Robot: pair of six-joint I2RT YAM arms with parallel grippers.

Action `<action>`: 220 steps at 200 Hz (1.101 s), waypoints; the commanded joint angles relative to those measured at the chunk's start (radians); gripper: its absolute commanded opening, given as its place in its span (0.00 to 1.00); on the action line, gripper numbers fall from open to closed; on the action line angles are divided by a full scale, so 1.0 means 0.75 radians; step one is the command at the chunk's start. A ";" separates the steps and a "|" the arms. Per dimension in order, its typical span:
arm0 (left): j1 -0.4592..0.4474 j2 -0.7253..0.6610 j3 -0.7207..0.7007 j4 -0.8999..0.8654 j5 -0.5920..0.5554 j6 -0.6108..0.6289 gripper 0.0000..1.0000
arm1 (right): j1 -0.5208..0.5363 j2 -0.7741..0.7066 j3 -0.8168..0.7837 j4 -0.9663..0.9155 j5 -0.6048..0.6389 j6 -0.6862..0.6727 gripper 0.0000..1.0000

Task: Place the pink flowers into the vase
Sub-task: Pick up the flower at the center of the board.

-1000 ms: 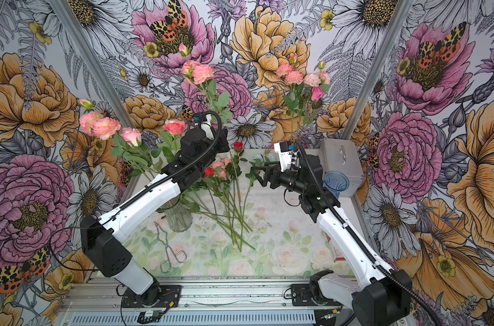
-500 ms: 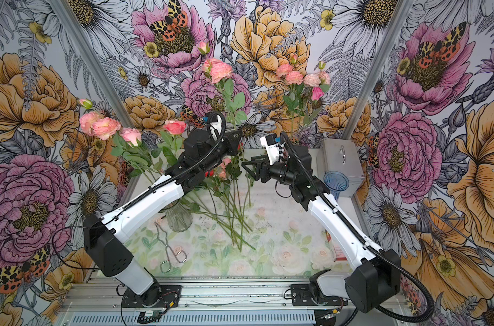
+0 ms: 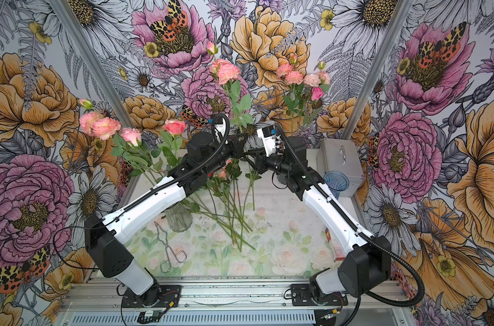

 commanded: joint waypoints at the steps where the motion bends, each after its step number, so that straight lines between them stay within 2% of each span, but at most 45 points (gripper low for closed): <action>1: -0.013 -0.022 0.019 0.043 0.030 -0.003 0.00 | 0.005 0.006 0.060 -0.003 0.027 -0.023 0.31; 92: -0.033 -0.017 0.015 0.047 0.035 -0.009 0.00 | 0.005 0.041 0.098 -0.010 0.033 -0.026 0.07; 108: -0.029 -0.019 0.024 0.031 0.022 -0.002 0.05 | 0.005 0.033 0.090 -0.011 0.047 -0.027 0.05; 120: -0.027 -0.024 0.027 0.018 0.006 0.006 0.13 | 0.002 0.023 0.080 -0.011 0.059 -0.029 0.04; 142: 0.001 -0.046 0.016 0.014 -0.001 -0.001 0.35 | -0.015 0.006 0.058 -0.011 0.076 -0.032 0.03; 184: 0.044 -0.088 0.033 -0.026 0.013 0.007 0.53 | -0.061 -0.018 0.029 -0.011 0.095 -0.034 0.00; 209: 0.060 -0.135 0.015 -0.056 0.007 0.022 0.83 | -0.106 -0.044 0.025 -0.013 0.147 -0.059 0.00; 220: 0.070 -0.160 -0.004 -0.073 0.015 0.025 0.92 | -0.131 -0.063 0.022 -0.012 0.191 -0.084 0.00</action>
